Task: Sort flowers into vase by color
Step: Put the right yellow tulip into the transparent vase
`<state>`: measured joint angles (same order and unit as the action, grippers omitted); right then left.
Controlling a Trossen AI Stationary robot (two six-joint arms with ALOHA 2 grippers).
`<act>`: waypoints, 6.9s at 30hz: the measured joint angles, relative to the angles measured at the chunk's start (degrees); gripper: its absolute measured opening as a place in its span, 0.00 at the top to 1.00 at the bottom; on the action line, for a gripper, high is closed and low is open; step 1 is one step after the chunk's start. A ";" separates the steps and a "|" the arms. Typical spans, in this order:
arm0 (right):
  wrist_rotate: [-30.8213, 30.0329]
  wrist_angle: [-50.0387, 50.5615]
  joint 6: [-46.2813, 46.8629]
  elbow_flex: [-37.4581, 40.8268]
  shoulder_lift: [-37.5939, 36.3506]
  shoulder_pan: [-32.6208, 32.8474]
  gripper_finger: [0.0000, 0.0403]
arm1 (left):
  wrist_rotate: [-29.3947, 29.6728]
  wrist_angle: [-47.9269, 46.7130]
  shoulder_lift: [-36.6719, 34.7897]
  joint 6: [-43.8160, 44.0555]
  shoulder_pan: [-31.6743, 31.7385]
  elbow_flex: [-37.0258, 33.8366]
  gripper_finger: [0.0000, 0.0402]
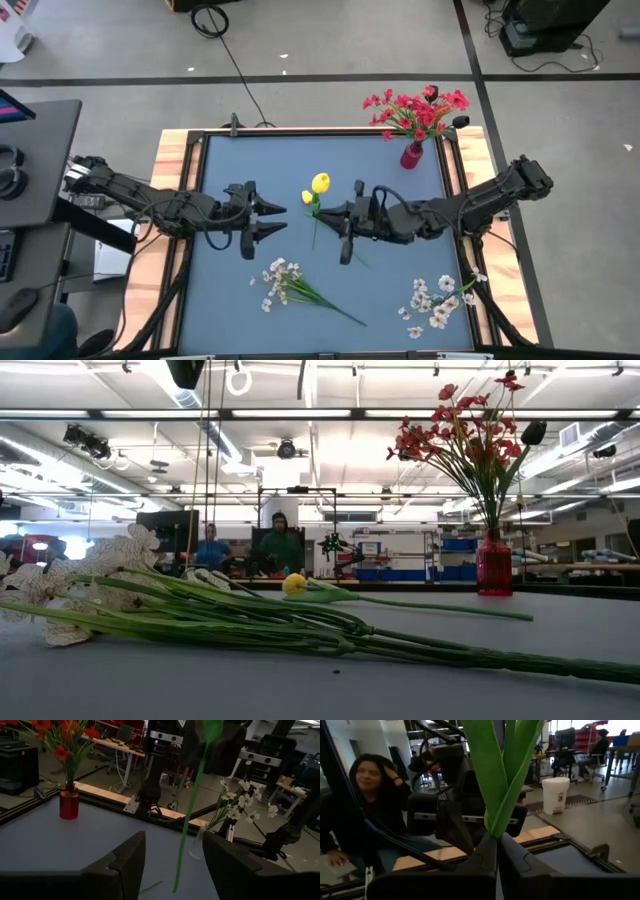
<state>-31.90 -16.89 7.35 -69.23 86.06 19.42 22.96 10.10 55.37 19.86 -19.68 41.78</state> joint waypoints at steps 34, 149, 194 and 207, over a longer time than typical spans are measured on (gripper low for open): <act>40.51 20.22 -2.39 5.49 -20.39 -0.59 0.99 | -0.66 -0.73 -1.01 0.01 -0.04 0.00 0.49; 74.82 14.42 -20.80 37.38 -41.00 11.56 0.74 | -0.66 -0.87 -1.01 0.07 -0.07 0.00 0.49; 74.51 15.18 -20.93 37.16 -41.83 11.91 0.98 | -0.66 -0.93 -1.01 0.07 -0.06 0.00 0.49; 79.63 11.71 -13.34 37.33 -41.37 11.91 0.98 | -0.66 -0.93 -1.01 0.07 -0.07 -0.01 0.49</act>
<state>47.74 -5.18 -5.99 -31.90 44.69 31.33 22.31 9.17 54.36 19.92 -19.75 41.77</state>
